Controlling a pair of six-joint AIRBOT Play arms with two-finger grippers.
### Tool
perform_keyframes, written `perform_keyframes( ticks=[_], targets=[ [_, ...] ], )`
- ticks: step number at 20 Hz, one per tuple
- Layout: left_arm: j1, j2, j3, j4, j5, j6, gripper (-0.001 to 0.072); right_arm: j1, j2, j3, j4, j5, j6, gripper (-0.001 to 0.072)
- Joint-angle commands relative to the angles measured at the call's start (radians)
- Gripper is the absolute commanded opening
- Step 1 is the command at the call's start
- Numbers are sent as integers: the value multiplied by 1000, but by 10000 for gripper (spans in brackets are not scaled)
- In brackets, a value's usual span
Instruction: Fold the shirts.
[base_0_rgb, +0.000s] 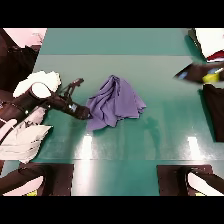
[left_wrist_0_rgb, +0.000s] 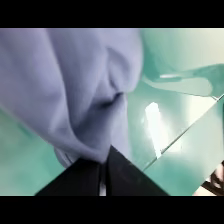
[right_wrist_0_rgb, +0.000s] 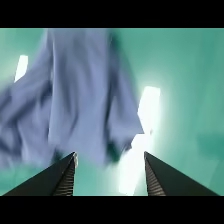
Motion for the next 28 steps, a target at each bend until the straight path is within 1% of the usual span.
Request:
perform_keyframes(
  ticks=[1,3,5,10,11,12,17,20,24,25,26,27,28],
  targets=[
    [0,2,131,53,-37,-12,27,206,-69,-220,2,-93,0,488],
    [0,2,131,55,-41,-12,26,304,-161,-243,0,-150,-20,488],
    [0,2,130,55,-50,-12,27,361,-251,-214,0,-190,-30,488],
    [0,2,130,55,-61,-11,27,385,-406,-94,-3,-205,-30,479],
    [0,2,130,55,-61,-12,27,385,-422,-81,-5,-205,-30,470],
    [0,2,130,55,-60,-11,27,385,-431,-71,-13,-204,-30,433],
    [0,2,130,56,-58,-10,27,385,-430,-20,-90,-220,-25,427],
    [0,2,130,56,-53,-10,27,383,-430,-12,-87,-227,-21,425],
    [0,2,130,56,-54,-10,27,385,-430,-61,-87,-259,-13,425],
    [0,2,130,56,-54,-10,27,384,-430,-70,-87,-269,-13,335],
    [0,2,130,56,-53,-10,27,384,-430,-69,-86,-275,-13,77],
    [0,2,130,56,-54,-10,26,385,-430,-68,-80,-286,-14,16],
    [0,2,130,56,-54,-10,27,386,-430,-67,-76,-299,-14,16]
  ],
)
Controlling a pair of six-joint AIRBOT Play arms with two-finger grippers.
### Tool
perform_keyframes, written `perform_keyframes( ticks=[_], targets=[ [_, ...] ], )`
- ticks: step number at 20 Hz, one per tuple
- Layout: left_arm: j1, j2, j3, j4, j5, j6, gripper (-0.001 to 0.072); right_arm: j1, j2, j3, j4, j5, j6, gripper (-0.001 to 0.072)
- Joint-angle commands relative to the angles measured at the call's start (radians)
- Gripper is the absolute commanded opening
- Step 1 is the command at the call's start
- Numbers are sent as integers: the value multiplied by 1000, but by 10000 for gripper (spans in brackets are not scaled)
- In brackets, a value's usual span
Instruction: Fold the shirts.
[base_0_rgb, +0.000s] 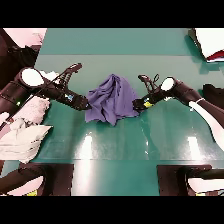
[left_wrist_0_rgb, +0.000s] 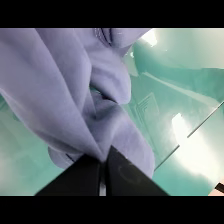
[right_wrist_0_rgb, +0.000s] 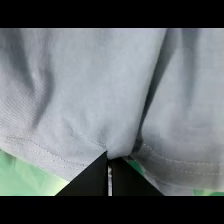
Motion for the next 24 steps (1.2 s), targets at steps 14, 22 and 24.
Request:
perform_keyframes(
  ticks=[14,22,24],
  targets=[
    [192,1,903,65,-193,-35,26,-482,543,416,-145,70,0,12],
    [192,211,1060,62,-135,-73,26,-728,778,560,-145,64,0,12],
    [192,268,1060,60,-90,-77,26,-776,813,560,-145,63,-1,12]
  ],
)
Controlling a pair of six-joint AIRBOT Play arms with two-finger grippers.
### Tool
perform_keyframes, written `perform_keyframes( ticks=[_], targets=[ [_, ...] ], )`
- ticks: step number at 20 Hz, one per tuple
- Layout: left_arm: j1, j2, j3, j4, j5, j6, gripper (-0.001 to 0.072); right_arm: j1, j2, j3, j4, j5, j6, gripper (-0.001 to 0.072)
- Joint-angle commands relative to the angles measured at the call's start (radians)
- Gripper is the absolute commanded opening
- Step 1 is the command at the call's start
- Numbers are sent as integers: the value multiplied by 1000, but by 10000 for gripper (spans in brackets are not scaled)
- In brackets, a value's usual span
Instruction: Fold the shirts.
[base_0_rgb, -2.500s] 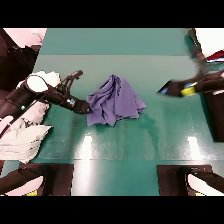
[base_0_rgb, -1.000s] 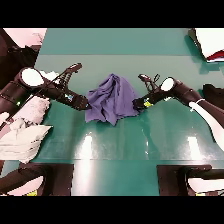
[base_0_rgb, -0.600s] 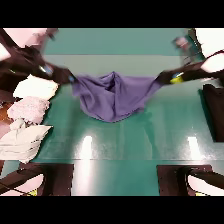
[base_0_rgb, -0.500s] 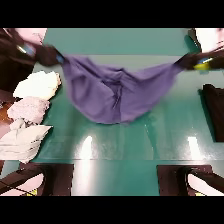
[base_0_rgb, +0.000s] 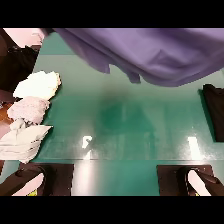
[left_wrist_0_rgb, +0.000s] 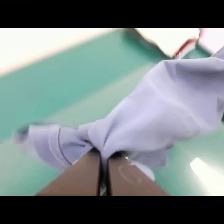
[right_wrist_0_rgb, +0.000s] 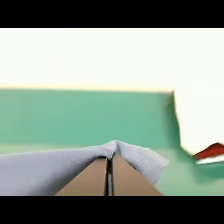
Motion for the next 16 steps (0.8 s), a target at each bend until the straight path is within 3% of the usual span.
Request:
perform_keyframes(
  ticks=[1,5,12,14,16],
  targets=[
    [1,98,16,-5,77,-6,27,-92,72,18,-2,-6,0,12],
    [1,101,-25,-14,48,-10,26,-81,27,16,76,68,0,12],
    [1,-14,-668,-6,-135,1,26,196,-368,15,85,497,26,13],
    [1,-70,-858,-5,-123,46,27,246,-504,15,84,535,26,13],
    [2,-134,-994,22,-15,111,27,275,-620,15,83,498,26,13]
  ],
)
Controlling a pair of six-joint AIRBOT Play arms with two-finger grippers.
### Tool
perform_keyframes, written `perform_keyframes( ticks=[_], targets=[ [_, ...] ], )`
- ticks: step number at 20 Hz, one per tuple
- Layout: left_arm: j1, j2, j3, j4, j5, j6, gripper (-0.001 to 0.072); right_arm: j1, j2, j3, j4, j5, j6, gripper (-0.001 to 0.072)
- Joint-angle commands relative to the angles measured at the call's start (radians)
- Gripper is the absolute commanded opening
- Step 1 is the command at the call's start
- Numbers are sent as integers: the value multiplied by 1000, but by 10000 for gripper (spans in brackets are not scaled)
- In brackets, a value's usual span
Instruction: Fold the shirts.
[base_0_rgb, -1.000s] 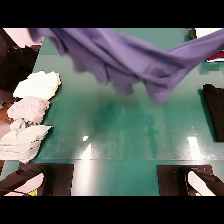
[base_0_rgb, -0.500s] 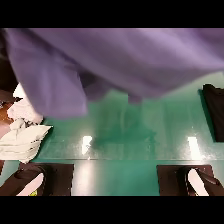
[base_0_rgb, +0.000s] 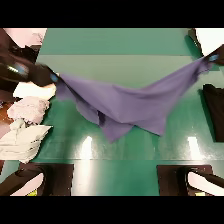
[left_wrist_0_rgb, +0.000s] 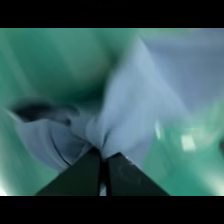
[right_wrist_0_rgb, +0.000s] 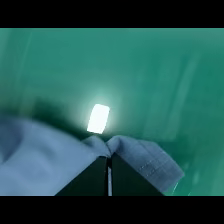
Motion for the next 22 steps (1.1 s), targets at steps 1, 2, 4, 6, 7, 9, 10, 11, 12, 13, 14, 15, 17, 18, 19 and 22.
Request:
perform_keyframes(
  ticks=[1,2,4,6,7,9,10,11,12,13,14,15,17,18,19,22],
  targets=[
    [1,-111,-251,51,146,83,27,69,-216,1,0,24,2,12],
    [1,-149,-253,78,216,82,27,68,-256,1,1,-6,3,12],
    [11,-200,-248,90,365,65,27,66,-320,1,0,-47,39,13],
    [11,-225,-229,93,488,60,365,51,-358,1,3,-81,45,13],
    [11,-232,-214,95,535,50,589,51,-369,1,2,-99,45,13],
    [12,-233,-172,103,604,45,596,39,-370,2,3,-131,45,14],
    [23,-233,-141,105,614,41,596,37,-369,2,3,-143,45,14],
    [42,-233,-107,105,593,33,596,33,-366,2,0,-148,45,14],
    [65,-233,-70,105,542,16,595,21,-363,2,1,-143,45,14],
    [93,-230,-37,105,463,-3,595,11,-357,2,0,-137,45,14],
    [121,-223,-21,105,377,-21,595,1,-353,2,0,-137,45,14],
    [142,-215,-21,109,293,-39,595,-15,-349,2,0,-137,45,14],
    [151,-200,-60,137,183,-42,595,-49,-349,2,4,-133,45,16],
    [147,-183,-106,137,173,-45,595,-61,-349,2,5,-129,45,39],
    [148,-161,-170,130,186,-61,595,-77,-349,2,5,-117,45,224],
    [147,-80,-407,47,275,-98,596,-118,-344,2,12,-56,46,380]
  ],
)
